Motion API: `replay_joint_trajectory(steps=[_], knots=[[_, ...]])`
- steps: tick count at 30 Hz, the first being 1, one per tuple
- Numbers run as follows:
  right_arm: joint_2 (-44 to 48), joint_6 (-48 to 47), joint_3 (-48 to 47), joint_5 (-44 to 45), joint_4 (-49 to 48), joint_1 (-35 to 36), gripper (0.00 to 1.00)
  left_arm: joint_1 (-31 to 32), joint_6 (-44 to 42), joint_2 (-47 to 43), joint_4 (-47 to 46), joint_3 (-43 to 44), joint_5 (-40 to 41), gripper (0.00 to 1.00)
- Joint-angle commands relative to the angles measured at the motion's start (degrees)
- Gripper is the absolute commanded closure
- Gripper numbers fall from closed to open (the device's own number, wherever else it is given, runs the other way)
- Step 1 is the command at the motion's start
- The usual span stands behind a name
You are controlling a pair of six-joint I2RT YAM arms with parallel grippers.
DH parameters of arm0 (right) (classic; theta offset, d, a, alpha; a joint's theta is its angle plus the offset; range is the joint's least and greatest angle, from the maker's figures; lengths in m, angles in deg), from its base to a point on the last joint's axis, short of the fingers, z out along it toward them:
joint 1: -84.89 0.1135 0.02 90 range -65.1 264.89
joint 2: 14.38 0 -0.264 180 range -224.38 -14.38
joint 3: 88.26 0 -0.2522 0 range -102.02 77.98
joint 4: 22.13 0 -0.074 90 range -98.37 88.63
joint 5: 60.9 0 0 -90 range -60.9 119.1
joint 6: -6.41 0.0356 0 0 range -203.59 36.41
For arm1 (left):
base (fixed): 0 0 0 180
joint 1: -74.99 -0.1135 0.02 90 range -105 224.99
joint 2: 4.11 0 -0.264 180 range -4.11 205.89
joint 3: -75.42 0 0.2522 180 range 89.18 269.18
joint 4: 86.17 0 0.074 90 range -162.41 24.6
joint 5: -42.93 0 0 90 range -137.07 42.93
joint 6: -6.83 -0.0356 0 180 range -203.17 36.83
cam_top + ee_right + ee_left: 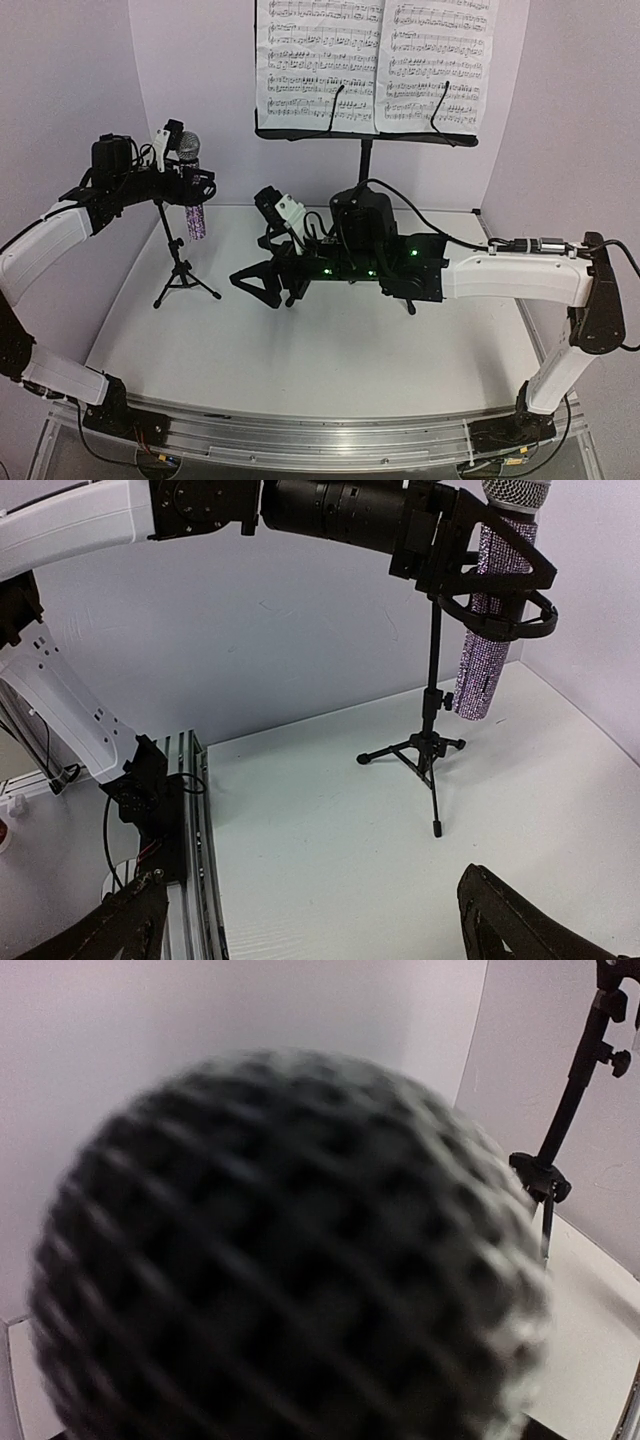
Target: Set up the instrument practice props
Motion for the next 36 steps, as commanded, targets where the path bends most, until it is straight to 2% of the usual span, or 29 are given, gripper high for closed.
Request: replay_joint_trajectory(steps=[1, 2, 3, 11, 17, 22, 27, 31, 34, 36], knots=[[2.19, -0.02, -0.47, -0.24, -0.11, 0.27, 0.02, -0.17, 0.4, -0.17, 1.19, 4.29, -1.81, 0.1], [2.34, -0.03, -0.33, -0.1, -0.1, 0.27, 0.02, -0.2, 0.29, -0.8, 1.19, 4.15, -2.26, 0.03], [2.48, 0.04, -0.21, 0.05, -0.04, 0.27, 0.02, -0.18, 0.12, -1.6, 1.14, 3.83, -2.45, 0.01], [2.34, 0.42, -1.38, 4.86, 6.02, 0.28, 0.02, -0.17, -1.81, -11.93, -2.22, 1.31, 1.68, 0.0], [3.44, 2.61, -0.87, 15.54, 15.64, -0.4, 0.02, -0.22, -2.13, -22.87, -0.48, -0.68, 3.3, 0.0], [10.53, 8.77, 9.47, 26.93, 18.66, -3.76, 0.02, -0.22, 2.92, -32.76, 7.11, -8.17, 12.94, 0.0], [22.51, 19.48, 24.49, 33.61, 26.41, -14.31, 0.02, -5.16, 8.44, -39.74, 11.38, -16.71, 13.3, 0.0], [35.08, 23.72, 34.93, 41.39, 33.37, -20.09, 0.02, -9.51, 12.09, -43.26, 12.55, -22.6, 12.59, 0.01], [46.2, 24.92, 41.31, 41.48, 36.9, -27.32, 0.02, -12.26, 14.16, -45.53, 12.12, -27.61, 13.65, 0.0], [50.32, 23.35, 44.1, 38.99, 37.13, -34.77, 0.02, -13.83, 14.26, -45.61, 10.64, -30.83, 13.08, 0.0]])
